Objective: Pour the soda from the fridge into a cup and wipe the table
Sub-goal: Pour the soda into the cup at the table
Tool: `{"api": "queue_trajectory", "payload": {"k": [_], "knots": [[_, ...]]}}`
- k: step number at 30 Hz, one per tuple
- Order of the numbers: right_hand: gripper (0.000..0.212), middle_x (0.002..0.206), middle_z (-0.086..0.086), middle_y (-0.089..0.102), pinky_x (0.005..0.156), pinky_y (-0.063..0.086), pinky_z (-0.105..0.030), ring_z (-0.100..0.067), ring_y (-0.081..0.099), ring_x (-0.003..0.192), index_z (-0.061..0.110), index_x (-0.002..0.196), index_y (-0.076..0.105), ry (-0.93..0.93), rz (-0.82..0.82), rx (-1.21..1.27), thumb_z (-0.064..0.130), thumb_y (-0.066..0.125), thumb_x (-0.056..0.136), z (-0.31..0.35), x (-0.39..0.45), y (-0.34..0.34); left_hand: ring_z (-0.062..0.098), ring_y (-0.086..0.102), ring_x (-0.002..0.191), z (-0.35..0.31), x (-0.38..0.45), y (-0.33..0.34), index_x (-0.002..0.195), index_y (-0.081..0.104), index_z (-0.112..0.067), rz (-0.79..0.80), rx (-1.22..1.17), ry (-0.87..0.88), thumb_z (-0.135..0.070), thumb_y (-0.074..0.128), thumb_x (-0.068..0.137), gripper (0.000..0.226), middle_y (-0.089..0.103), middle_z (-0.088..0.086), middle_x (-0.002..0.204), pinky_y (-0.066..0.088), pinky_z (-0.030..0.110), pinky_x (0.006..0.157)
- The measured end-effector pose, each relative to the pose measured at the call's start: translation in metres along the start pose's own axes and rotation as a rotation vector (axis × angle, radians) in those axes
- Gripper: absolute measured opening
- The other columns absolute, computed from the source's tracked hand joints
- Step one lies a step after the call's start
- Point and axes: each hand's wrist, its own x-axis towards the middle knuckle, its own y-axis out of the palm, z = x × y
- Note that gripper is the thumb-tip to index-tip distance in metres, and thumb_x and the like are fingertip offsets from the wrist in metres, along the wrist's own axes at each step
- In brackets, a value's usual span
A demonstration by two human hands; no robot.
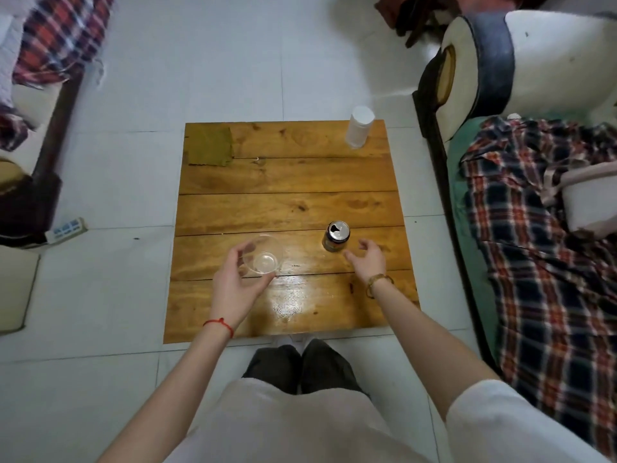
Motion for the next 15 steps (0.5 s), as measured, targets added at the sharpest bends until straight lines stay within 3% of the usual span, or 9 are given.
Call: {"api": "queue_trajectory", "payload": {"k": [4,11,15], "knots": [[0.080,0.142,-0.011,0.047,0.107,0.042,-0.040,-0.026,0.047,0.130,0.008,0.142,0.039,0.005,0.026,-0.023,0.031,0.080,0.077,-0.020,0.046,0.023,-0.002,0.057,0.107,0.025,0.015,0.028,0.131,0.048,-0.021,0.007,-0.046,-0.079,-0.020,0.083,0.074,0.066,0.057,-0.007,0.129,0.046,0.004,0.079],[0.085,0.134,-0.004,0.051,0.108,0.042,-0.042,-0.022,0.047,0.127,0.017,0.135,0.043,-0.096,-0.007,-0.020,0.043,0.085,0.066,-0.042,0.097,0.064,0.005,0.058,0.112,0.059,0.042,0.067,0.127,0.050,-0.022,-0.028,-0.055,-0.131,-0.022,0.084,0.073,0.064,0.059,-0.008,0.128,0.053,0.023,0.090],[0.077,0.127,-0.003,0.054,0.103,0.044,-0.040,-0.022,0.050,0.121,0.019,0.129,0.047,-0.149,-0.088,-0.002,0.044,0.084,0.067,-0.040,0.105,0.073,0.007,0.057,0.117,0.065,0.050,0.073,0.126,0.050,-0.025,-0.035,-0.047,-0.110,-0.020,0.084,0.073,0.063,0.060,-0.010,0.126,0.054,0.030,0.094]]}}
